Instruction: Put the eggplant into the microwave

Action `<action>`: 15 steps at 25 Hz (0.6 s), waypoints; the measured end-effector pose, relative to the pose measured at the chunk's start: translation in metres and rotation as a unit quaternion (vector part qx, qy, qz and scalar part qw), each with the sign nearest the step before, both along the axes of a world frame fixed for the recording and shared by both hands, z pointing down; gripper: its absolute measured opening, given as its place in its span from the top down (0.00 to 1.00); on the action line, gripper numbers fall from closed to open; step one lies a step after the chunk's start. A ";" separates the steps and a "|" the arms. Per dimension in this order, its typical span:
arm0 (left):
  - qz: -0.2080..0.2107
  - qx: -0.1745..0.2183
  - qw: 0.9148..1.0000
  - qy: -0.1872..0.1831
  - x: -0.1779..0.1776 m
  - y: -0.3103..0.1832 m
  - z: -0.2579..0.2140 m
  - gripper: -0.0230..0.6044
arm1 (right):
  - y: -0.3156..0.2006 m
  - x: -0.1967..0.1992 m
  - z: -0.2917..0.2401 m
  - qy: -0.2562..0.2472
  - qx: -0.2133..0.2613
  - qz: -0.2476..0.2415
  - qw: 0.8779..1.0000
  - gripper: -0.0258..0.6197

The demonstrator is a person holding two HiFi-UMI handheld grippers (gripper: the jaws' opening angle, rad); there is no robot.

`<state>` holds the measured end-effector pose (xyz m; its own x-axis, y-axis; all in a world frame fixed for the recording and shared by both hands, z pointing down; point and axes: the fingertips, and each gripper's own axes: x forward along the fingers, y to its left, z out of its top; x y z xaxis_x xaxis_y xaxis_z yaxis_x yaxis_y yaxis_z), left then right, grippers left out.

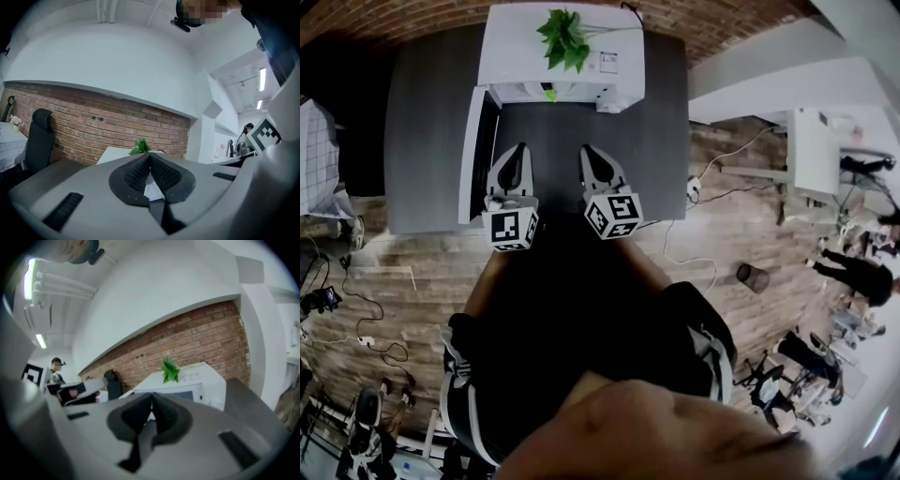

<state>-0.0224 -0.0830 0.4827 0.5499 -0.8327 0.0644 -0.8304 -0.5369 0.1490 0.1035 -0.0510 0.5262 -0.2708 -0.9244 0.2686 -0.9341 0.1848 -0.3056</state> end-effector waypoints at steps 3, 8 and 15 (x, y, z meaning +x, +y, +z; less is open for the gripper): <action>0.004 0.001 1.000 -0.001 0.004 -0.001 0.000 0.91 | -0.001 0.000 -0.001 0.001 0.005 -0.005 1.000 0.91; 0.005 0.004 1.000 -0.003 0.007 -0.002 -0.001 0.91 | -0.003 -0.001 -0.002 0.004 0.008 -0.010 1.000 0.91; 0.006 0.002 1.000 -0.002 0.009 -0.004 0.000 0.91 | -0.005 -0.001 0.002 0.002 0.002 -0.014 1.000 0.91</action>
